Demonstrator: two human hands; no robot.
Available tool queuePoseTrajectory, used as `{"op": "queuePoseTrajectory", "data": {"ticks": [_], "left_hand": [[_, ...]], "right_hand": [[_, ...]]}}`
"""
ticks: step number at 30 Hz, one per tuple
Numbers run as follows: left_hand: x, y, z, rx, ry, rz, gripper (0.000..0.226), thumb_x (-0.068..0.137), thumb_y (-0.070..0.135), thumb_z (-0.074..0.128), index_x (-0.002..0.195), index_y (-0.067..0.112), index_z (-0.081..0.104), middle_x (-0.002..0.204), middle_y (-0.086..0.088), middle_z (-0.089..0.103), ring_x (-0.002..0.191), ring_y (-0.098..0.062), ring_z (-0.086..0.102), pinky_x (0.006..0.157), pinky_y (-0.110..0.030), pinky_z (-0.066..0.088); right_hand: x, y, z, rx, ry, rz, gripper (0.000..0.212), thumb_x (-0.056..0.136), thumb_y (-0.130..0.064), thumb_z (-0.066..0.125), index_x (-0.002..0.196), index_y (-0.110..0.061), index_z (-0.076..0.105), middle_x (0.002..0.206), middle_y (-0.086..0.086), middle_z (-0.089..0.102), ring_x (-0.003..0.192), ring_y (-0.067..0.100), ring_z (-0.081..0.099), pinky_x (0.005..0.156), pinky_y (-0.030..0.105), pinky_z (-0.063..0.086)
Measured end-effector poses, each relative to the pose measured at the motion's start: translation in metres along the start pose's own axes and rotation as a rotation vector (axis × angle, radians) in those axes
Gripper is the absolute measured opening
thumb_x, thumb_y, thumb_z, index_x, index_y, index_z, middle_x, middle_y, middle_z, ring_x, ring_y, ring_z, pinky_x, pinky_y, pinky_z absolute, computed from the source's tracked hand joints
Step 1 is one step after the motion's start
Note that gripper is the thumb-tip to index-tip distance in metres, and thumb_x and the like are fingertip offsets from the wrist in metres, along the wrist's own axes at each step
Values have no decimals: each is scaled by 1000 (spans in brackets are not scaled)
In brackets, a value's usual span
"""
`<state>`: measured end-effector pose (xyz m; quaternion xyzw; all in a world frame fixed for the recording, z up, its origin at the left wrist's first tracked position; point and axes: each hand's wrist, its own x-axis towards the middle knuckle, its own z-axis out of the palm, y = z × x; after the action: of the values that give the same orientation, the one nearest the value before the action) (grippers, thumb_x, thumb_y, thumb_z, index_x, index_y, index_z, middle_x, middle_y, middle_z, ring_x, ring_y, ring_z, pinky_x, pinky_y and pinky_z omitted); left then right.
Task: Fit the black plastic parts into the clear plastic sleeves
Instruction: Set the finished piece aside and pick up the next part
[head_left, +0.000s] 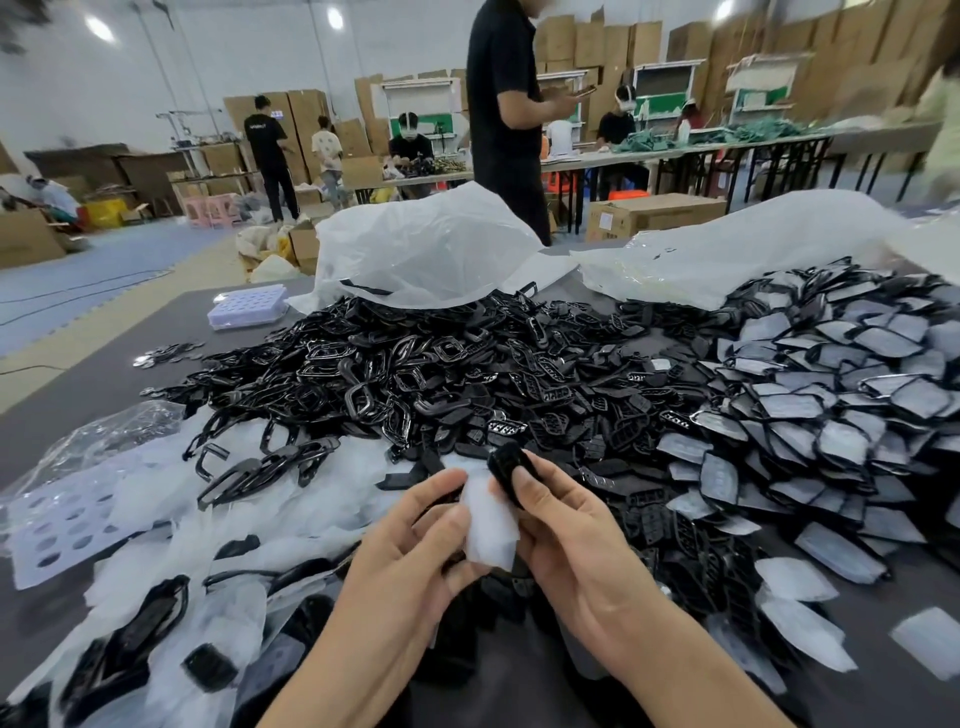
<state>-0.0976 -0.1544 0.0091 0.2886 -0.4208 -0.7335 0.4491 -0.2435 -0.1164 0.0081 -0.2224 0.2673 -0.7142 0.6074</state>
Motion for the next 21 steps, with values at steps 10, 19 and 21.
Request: {"op": "queuePoseTrajectory", "data": {"ticks": [10, 19, 21], "left_hand": [[0, 3, -4, -296, -148, -148, 33, 65, 0, 79, 95, 14, 80, 118, -20, 71, 97, -29, 73, 76, -44, 61], [-1, -9, -11, 974, 201, 606, 13, 90, 48, 51, 99, 48, 60, 91, 15, 66, 78, -9, 68, 67, -22, 52], [-1, -7, -11, 898, 263, 587, 13, 89, 49, 51, 98, 49, 60, 86, 9, 64, 75, -11, 67, 65, -22, 50]], "right_hand": [[-6, -3, 2, 170, -72, 144, 14, 82, -9, 67, 92, -3, 75, 82, 11, 72, 73, 17, 74, 66, 29, 61], [3, -1, -2, 41, 64, 135, 11, 76, -11, 71, 80, -13, 81, 82, 9, 75, 72, 17, 74, 64, 30, 61], [5, 0, -3, -3, 109, 99, 18, 75, -13, 71, 92, -10, 76, 82, 10, 75, 71, 17, 73, 66, 29, 62]]}}
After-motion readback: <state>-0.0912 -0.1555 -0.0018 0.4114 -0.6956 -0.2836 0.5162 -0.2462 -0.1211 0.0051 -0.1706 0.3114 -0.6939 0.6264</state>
